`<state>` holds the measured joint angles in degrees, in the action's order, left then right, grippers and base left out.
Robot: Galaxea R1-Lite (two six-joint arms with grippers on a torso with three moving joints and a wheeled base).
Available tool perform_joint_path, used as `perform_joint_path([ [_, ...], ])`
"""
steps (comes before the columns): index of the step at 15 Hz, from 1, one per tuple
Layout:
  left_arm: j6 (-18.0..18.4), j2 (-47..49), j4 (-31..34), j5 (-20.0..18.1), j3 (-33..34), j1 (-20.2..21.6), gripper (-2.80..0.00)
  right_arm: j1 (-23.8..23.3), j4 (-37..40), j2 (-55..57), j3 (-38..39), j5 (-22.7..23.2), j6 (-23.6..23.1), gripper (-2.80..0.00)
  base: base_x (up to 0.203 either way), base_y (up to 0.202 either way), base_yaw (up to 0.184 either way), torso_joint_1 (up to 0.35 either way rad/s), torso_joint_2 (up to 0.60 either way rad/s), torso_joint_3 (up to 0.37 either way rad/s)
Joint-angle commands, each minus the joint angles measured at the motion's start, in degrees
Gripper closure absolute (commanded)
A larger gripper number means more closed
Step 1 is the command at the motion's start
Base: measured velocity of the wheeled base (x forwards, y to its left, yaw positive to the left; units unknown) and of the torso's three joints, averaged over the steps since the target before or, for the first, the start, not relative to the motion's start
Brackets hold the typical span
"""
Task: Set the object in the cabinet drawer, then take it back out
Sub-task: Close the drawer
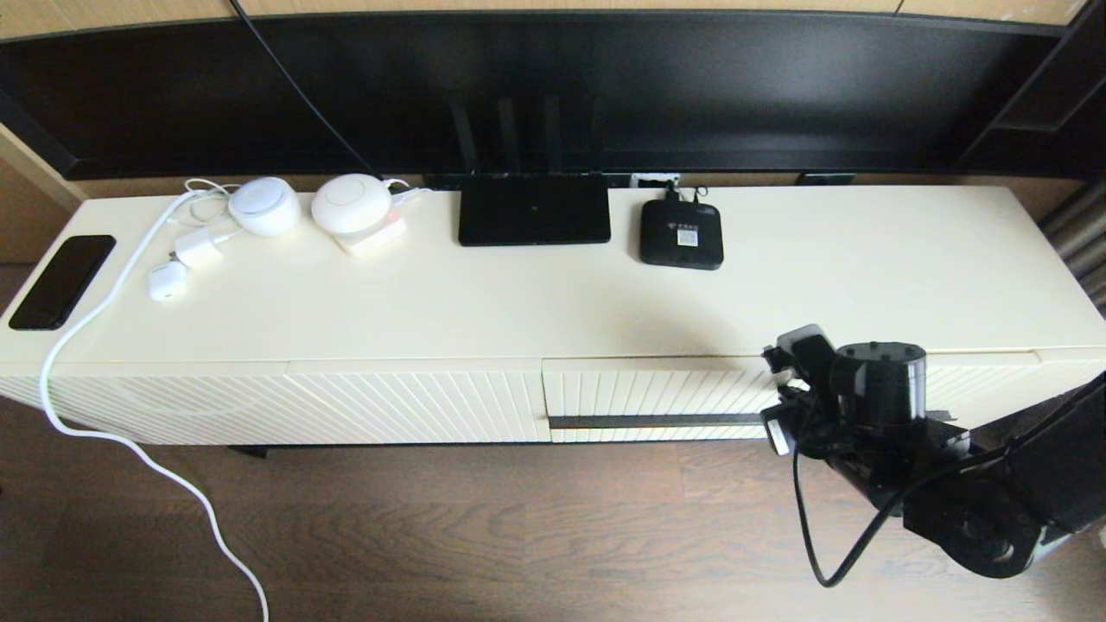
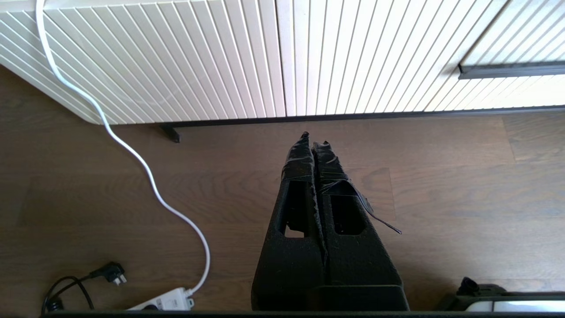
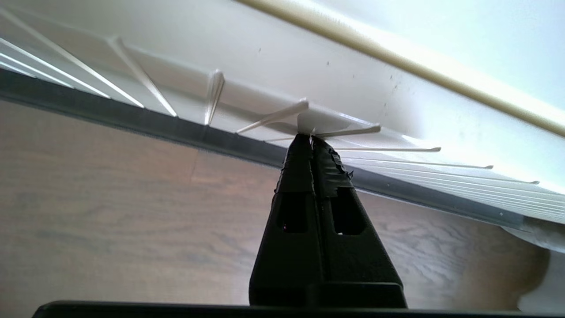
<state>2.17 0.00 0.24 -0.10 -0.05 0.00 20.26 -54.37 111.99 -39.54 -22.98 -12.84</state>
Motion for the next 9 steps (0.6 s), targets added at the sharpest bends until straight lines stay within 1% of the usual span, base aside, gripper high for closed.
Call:
perform_joint_path([
  [1,0.0,0.1,0.0,0.0,0.0,0.0,0.0,0.0,-1.0,1.5,-0.2,0.0,-0.1,0.0,0.0,0.0,0.0,0.0,0.0,0.0],
  [4,0.0,0.0,0.0,0.0,0.0,0.0,0.0,-0.1,-0.3,-0.2,1.4,0.1,-0.2,0.0,0.0,0.0,0.0,0.0,0.0,0.0],
  [6,0.0,0.0,0.0,0.0,0.0,0.0,0.0,0.2,0.8,-2.6,4.2,0.4,-0.3,0.0,0.0,0.0,0.0,0.0,0.0,0.0],
  [7,0.0,0.0,0.0,0.0,0.0,0.0,0.0,0.4,2.7,-5.2,6.3,0.7,-0.6,0.0,0.0,0.0,0.0,0.0,0.0,0.0],
  [9,0.0,0.0,0.0,0.0,0.0,0.0,0.0,0.8,10.3,-11.4,9.8,2.0,-1.7,0.0,0.0,0.0,0.0,0.0,0.0,0.0],
])
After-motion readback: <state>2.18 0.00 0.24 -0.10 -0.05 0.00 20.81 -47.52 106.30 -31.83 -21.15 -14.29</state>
